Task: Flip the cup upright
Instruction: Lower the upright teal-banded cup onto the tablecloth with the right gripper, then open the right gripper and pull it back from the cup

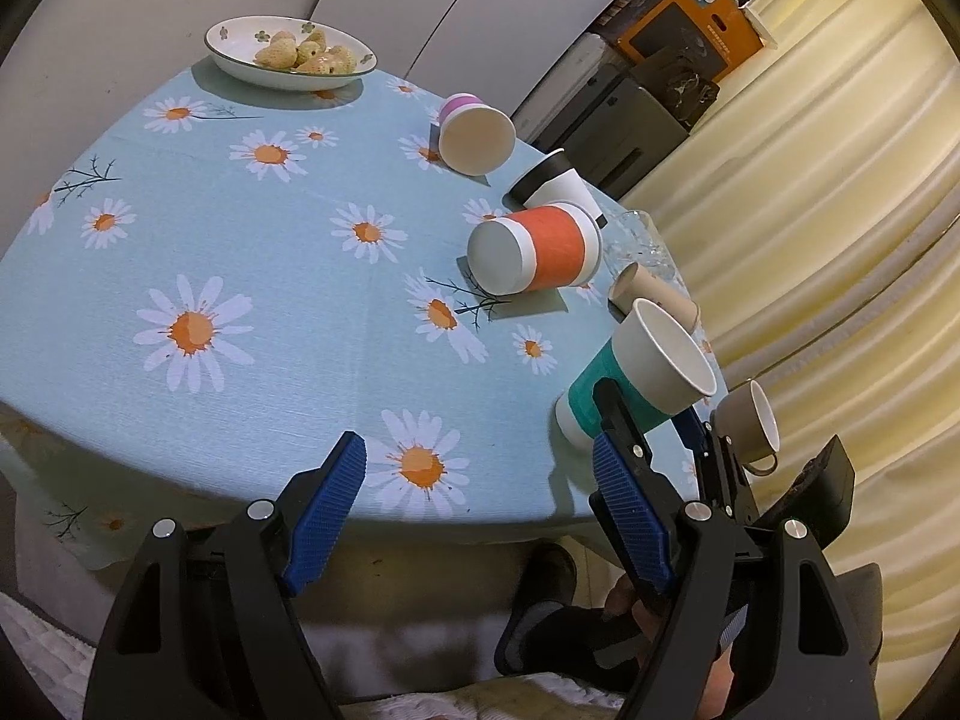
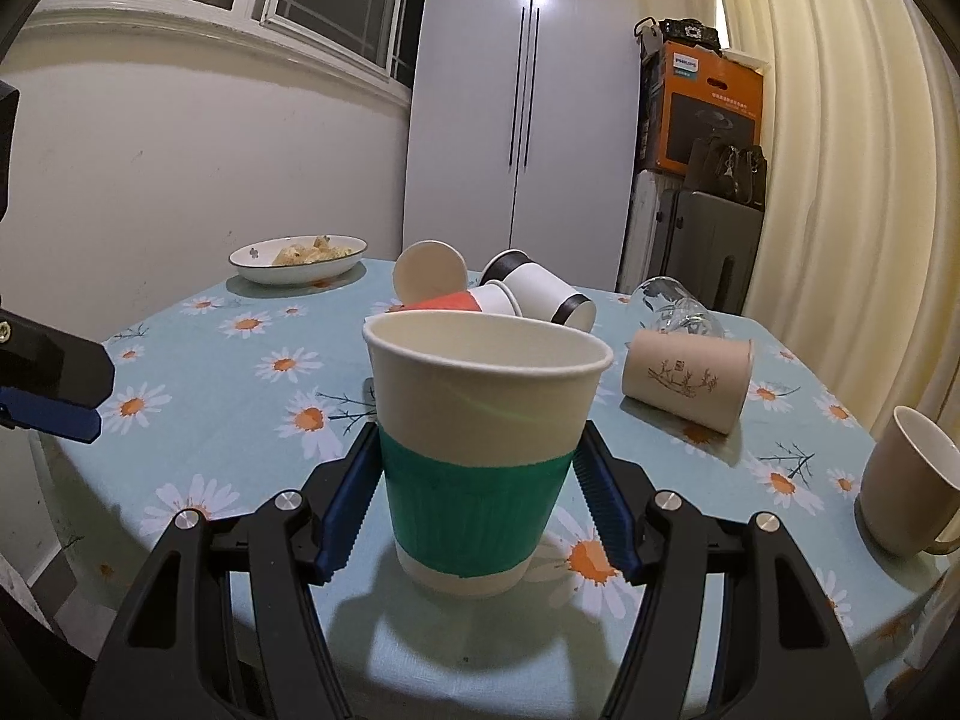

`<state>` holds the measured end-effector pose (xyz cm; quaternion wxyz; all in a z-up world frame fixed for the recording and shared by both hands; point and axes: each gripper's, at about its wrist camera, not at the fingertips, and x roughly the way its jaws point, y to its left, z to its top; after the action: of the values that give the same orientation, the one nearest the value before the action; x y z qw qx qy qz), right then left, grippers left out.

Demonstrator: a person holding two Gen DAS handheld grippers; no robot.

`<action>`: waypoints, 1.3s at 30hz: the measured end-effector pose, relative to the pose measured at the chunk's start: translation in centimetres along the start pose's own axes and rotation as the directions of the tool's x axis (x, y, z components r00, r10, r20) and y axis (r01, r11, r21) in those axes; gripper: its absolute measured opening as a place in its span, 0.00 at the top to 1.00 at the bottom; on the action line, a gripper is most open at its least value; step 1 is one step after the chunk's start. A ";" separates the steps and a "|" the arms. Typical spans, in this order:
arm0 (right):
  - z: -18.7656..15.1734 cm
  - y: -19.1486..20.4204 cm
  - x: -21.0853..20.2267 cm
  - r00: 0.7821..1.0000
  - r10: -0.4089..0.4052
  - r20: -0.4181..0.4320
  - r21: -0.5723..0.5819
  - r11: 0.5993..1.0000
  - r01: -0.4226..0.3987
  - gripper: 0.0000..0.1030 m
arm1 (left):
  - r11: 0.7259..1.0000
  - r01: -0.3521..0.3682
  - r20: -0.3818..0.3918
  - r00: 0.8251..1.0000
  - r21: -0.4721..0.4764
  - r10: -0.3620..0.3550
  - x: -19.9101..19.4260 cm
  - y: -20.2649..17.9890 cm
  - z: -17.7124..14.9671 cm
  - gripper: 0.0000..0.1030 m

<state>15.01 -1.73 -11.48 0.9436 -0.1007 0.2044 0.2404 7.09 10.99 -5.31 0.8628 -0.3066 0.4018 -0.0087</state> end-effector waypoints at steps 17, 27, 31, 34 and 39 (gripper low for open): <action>-0.1 -0.5 0.0 0.999 0.007 -0.035 0.041 0.999 -0.005 0.30 | 0.999 -0.040 0.003 0.999 0.016 0.040 0.2 0.1 0.0 0.26; 0.3 -0.7 -1.1 0.999 0.012 -0.031 0.045 0.999 -0.010 0.24 | 0.999 -0.045 0.017 0.999 0.011 0.044 -0.1 0.3 0.1 0.26; 0.5 -1.0 -1.9 0.999 0.027 -0.031 0.054 0.998 -0.025 0.20 | 0.999 -0.047 0.023 0.999 0.009 0.047 -0.3 0.5 0.1 0.26; 0.6 -0.9 -2.7 0.999 0.029 -0.026 0.044 0.999 -0.028 0.18 | 0.999 -0.052 0.031 0.998 0.010 0.051 -0.5 0.5 0.1 0.26; 0.5 -1.2 -4.4 0.999 0.031 -0.020 0.065 0.997 -0.030 0.15 | 0.998 -0.055 0.045 0.997 0.010 0.055 -0.9 0.6 0.1 0.26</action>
<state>12.26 -4.47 -9.00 0.9403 -0.0696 0.2233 0.2472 6.38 11.74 -4.91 0.8733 -0.2905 0.3907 0.0197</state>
